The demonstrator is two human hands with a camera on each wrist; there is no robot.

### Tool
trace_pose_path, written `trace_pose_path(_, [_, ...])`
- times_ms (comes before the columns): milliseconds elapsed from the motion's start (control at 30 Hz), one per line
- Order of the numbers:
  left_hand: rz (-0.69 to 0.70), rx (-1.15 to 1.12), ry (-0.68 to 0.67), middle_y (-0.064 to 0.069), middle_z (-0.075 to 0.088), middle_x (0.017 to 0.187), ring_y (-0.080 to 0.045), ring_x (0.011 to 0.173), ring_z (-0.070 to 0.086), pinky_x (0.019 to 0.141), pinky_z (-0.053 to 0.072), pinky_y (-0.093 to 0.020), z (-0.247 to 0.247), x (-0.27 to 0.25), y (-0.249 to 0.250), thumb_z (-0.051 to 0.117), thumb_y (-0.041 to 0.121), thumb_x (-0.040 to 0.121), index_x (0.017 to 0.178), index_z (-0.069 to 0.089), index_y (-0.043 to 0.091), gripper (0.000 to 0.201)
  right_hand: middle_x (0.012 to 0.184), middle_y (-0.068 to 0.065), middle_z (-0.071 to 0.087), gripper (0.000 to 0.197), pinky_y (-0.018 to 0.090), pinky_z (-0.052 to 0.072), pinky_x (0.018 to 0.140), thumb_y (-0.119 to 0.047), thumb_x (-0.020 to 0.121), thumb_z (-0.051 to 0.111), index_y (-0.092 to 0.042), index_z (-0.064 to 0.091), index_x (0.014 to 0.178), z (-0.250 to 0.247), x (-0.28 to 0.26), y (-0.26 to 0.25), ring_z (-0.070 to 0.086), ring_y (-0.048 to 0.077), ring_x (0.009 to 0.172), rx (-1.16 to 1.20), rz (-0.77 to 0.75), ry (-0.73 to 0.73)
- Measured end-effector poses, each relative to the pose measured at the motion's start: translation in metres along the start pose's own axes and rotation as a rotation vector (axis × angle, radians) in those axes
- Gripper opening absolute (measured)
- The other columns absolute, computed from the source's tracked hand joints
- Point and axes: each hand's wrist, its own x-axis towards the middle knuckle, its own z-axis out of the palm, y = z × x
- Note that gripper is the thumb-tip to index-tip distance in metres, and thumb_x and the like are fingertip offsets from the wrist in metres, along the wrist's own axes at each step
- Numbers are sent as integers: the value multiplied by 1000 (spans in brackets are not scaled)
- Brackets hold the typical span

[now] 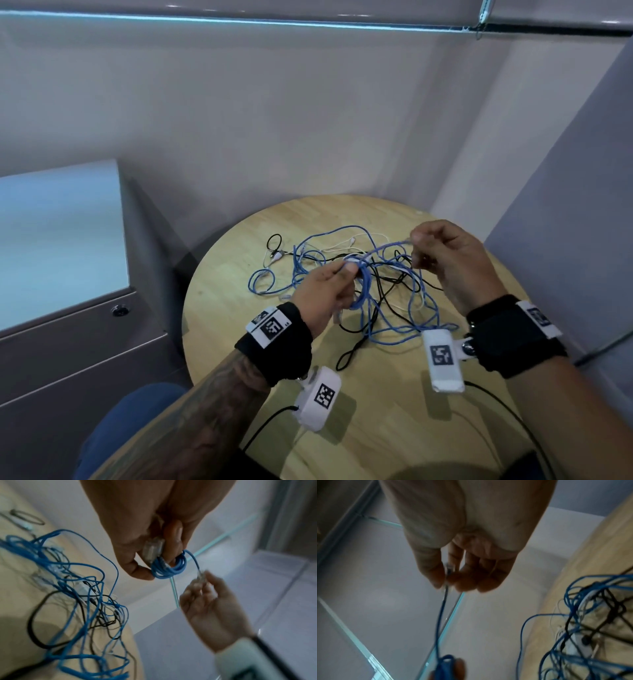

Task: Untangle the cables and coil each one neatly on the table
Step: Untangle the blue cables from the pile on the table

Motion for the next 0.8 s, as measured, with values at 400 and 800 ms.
trace_pose_path(400, [48,45,95,-14,53,93,-23,85,49,77,44,-30,-13,14,-7,58,35,94,112,71,9,34,83,5,66,15,23,39,55,-11,99,55,-13,69,104,40,-13,39,49,12,60,-60,310,-152])
trace_pose_path(800, [131,175,96,2,69,73,-13,65,60,65,51,-29,-12,10,-9,56,16,97,96,74,17,18,80,-9,68,32,26,42,59,-38,93,67,-7,68,99,60,-34,33,57,14,75,-250,397,-270])
